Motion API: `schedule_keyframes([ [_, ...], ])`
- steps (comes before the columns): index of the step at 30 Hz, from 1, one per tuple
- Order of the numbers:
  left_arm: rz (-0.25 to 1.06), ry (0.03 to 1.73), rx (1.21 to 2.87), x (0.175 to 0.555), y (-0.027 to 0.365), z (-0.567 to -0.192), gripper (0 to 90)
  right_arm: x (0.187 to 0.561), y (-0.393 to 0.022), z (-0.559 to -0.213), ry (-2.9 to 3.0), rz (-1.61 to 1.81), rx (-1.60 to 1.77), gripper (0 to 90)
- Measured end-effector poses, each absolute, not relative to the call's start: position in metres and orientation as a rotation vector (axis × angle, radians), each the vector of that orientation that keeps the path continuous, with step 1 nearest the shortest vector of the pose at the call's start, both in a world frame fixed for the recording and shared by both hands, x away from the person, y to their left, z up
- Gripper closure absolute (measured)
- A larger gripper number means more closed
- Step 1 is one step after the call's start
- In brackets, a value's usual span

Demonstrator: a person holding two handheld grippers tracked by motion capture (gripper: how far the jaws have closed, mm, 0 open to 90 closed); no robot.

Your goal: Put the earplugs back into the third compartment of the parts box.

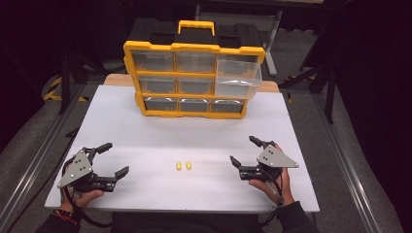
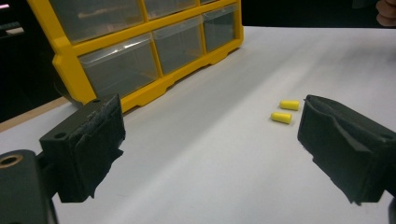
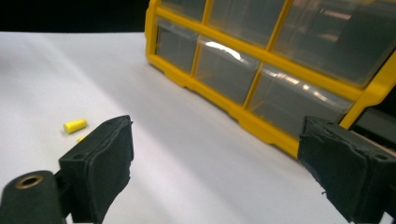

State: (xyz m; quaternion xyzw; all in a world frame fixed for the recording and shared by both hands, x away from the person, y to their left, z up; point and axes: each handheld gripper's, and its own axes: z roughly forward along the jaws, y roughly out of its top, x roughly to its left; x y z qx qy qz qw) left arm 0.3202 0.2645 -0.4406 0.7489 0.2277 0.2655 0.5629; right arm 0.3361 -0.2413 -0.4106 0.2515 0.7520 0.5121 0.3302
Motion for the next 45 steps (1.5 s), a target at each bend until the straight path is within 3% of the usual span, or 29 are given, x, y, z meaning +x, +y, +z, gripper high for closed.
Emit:
schedule_keyframes([
  [21, 0.577, 0.507, 1.813, 0.326, 0.259, -0.449, 8.3, 0.379, -0.203, -0.406, 2.239, 1.306, 0.591, 15.8],
  [35, 0.561, 0.507, 1.817, 0.327, 0.259, -0.452, 7.6, 0.405, -0.128, -0.437, 2.569, 1.189, 0.390, 29.2],
  [45, 0.565, 0.506, 1.811, 0.328, 0.260, -0.451, 7.0, 0.414, -0.110, -0.460, 2.740, 1.131, 0.328, 41.7],
])
